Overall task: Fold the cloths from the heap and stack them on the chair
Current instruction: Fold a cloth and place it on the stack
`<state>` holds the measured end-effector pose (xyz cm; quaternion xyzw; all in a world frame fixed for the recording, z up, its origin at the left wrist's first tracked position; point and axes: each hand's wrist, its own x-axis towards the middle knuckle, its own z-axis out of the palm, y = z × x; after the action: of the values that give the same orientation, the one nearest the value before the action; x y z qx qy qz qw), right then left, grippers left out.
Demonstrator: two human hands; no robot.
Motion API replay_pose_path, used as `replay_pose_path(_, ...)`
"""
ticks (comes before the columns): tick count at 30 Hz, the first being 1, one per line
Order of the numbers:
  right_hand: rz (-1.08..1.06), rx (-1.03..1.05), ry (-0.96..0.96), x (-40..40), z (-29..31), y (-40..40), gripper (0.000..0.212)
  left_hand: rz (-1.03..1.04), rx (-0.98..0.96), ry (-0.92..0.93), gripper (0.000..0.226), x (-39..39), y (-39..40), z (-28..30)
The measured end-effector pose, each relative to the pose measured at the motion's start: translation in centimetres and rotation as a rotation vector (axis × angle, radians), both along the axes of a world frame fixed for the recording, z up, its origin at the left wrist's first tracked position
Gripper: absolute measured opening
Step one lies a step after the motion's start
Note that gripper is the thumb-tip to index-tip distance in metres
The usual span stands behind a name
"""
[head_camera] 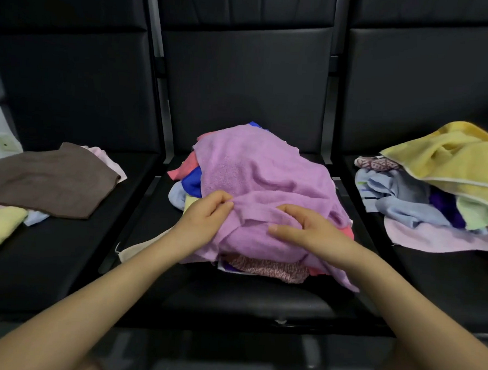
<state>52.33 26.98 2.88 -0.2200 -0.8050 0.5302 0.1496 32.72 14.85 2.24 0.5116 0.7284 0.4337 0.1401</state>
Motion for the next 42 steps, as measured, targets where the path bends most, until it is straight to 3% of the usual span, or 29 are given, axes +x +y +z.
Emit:
replay_pose_path(5, -0.012, 0.430, -0.257, 0.9, -1.1, 2.5, 0.029, 0.004, -0.271, 0.327, 0.008, -2.4, 0.2, -2.0)
replay_pose_path(7, -0.050, 0.499, -0.260, 1.3, -1.4, 3.5, 0.031, 0.081, -0.200, 0.525, 0.007, -2.8, 0.2, -2.2)
replay_pose_path(9, -0.101, 0.553, -0.203, 1.6, -1.5, 4.2, 0.030, 0.072, -0.059, 0.586, 0.013, -2.3, 0.2, -1.7)
replay_pose_path(14, -0.092, 0.608, -0.110, 1.1, -1.8, 2.5, 0.014, -0.120, -0.105, 0.479, 0.045, -0.1, 0.0, -1.9)
replay_pose_path(19, -0.081, 0.675, -0.188, 0.3, -3.4, 1.3, 0.034, -0.074, -0.107, 0.520, 0.022, -0.9, -0.1, -2.4)
replay_pose_path(24, -0.219, 0.697, -0.176, 0.0, -3.7, 1.7, 0.023, -0.112, -0.212, 0.562, 0.052, -0.6, -0.2, -2.3)
replay_pose_path(28, -0.250, 0.769, -0.204, -0.2, -3.8, 1.7, 0.013, -0.133, -0.203, 0.500, 0.026, -0.9, -0.3, -2.2)
replay_pose_path(30, -0.267, 0.768, -0.198, -0.3, -3.7, 1.5, 0.011, -0.118, -0.185, 0.442, 0.036, -1.3, -0.4, -2.2)
replay_pose_path(36, -0.298, 0.425, 0.029, -0.7, -2.2, 0.6, 0.013, 0.020, -0.093, 0.153, 0.018, -1.3, -0.4, -1.6)
replay_pose_path(39, -0.208, 0.449, -0.048, 0.1, -1.5, 1.4, 0.020, -0.024, -0.067, 0.190, 0.011, -1.8, -0.5, -0.2)
replay_pose_path(42, -0.152, 0.412, -0.132, 1.5, -1.0, 3.7, 0.010, -0.060, -0.048, 0.237, 0.007, -2.8, -0.6, 0.6)
